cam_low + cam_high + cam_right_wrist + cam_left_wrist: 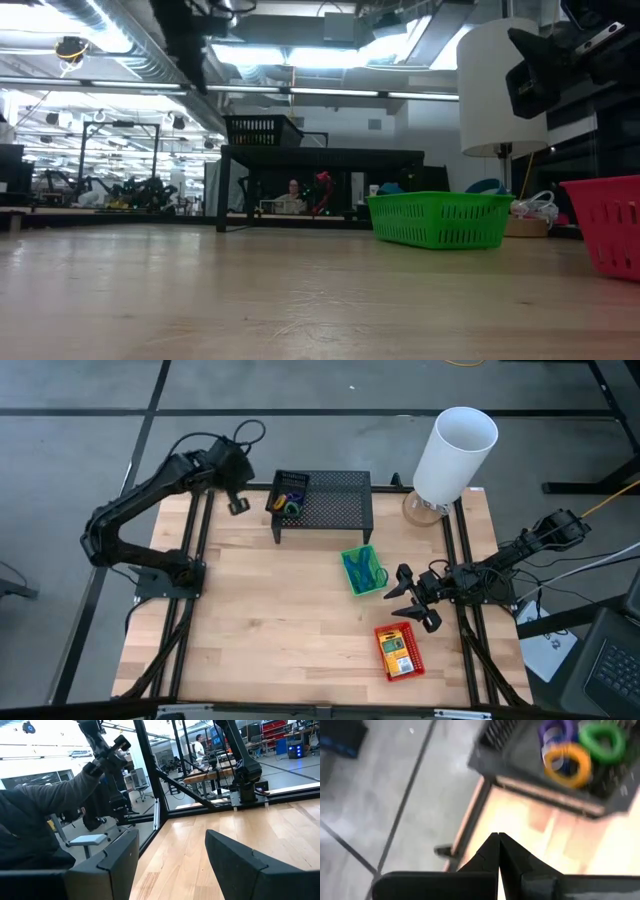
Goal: Pick & Place Office Desk Supplies
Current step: Put the black basket on the shelf
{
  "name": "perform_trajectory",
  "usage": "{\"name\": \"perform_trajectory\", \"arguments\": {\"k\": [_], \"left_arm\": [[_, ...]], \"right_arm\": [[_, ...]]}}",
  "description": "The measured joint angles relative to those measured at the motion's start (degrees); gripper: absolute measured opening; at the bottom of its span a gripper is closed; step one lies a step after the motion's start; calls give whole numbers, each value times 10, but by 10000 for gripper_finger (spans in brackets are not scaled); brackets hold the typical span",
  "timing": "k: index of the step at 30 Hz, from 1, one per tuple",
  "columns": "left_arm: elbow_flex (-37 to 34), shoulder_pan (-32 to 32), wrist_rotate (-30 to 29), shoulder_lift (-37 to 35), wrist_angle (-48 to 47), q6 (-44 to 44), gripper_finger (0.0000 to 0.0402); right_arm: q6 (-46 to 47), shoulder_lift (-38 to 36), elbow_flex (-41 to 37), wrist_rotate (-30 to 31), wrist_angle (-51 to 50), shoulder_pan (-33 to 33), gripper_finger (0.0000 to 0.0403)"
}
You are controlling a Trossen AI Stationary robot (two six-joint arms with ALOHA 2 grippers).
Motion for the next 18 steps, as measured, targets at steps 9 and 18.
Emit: {"name": "perform_trajectory", "arguments": {"k": [9,18], "left_arm": [[-68,0,34,11,-34,1,1],[-122,0,54,22,76,26,1]], "right_arm": [[-3,0,0,0,5,0,229],[-13,0,0,0,5,-3,229]]}}
